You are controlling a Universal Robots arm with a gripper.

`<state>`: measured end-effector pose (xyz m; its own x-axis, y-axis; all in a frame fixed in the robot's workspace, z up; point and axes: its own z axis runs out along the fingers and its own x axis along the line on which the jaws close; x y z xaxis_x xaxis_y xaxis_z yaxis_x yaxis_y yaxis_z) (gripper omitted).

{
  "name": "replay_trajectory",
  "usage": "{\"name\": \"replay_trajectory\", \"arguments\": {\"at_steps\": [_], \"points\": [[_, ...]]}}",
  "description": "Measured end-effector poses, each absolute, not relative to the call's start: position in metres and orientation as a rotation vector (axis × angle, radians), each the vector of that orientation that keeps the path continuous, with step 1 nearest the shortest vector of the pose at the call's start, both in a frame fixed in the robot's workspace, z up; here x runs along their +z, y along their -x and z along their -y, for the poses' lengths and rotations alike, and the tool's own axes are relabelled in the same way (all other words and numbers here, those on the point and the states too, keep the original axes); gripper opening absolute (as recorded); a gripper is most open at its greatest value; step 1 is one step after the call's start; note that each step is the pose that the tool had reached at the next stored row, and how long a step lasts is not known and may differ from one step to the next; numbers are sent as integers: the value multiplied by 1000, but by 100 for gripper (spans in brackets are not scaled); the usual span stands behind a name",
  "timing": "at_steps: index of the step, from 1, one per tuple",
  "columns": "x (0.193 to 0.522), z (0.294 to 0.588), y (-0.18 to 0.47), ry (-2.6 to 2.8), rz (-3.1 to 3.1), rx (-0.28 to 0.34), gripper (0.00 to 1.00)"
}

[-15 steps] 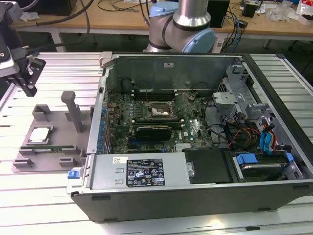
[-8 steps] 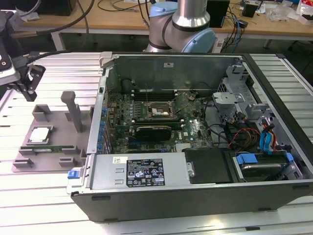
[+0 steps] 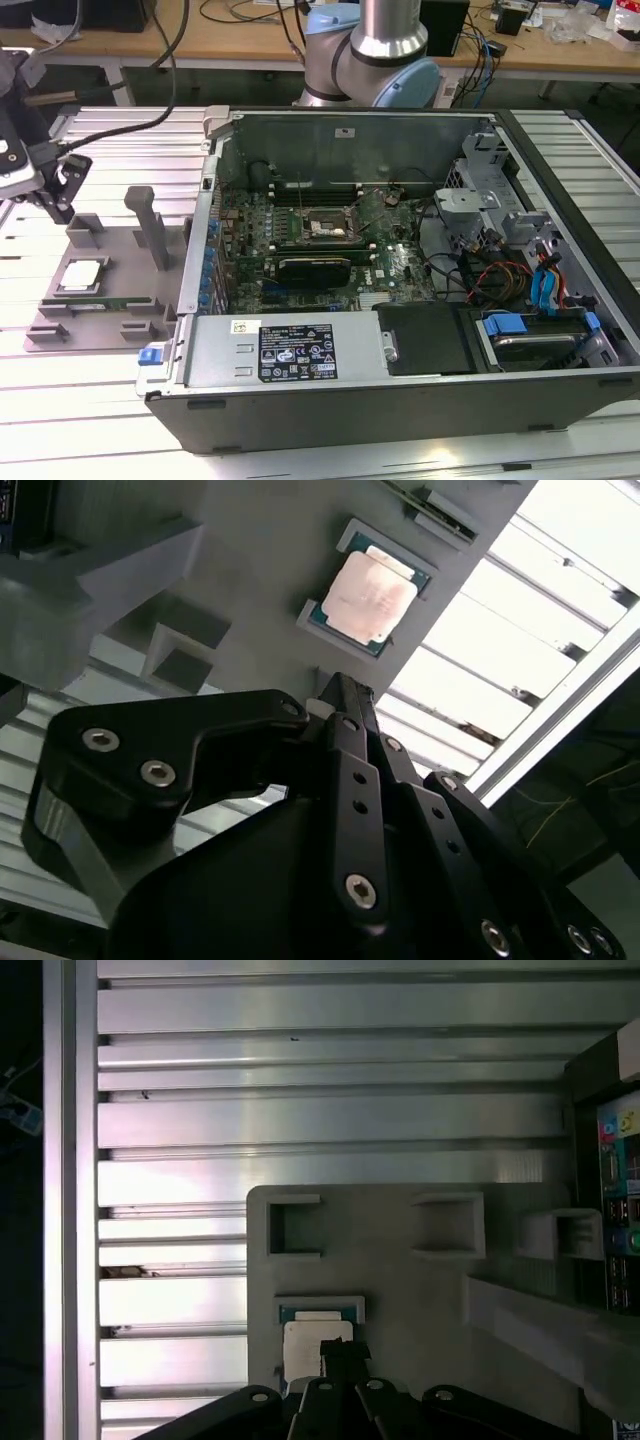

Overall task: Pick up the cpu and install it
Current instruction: 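Pick up the cpu and move it towards the insertion slot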

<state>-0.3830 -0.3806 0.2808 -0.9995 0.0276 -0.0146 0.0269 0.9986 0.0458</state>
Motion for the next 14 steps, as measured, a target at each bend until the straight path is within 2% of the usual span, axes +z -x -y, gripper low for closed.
{"name": "replay_trajectory", "arguments": {"at_steps": [14], "points": [[251,407,388,-11,-3129,73,11]]}}
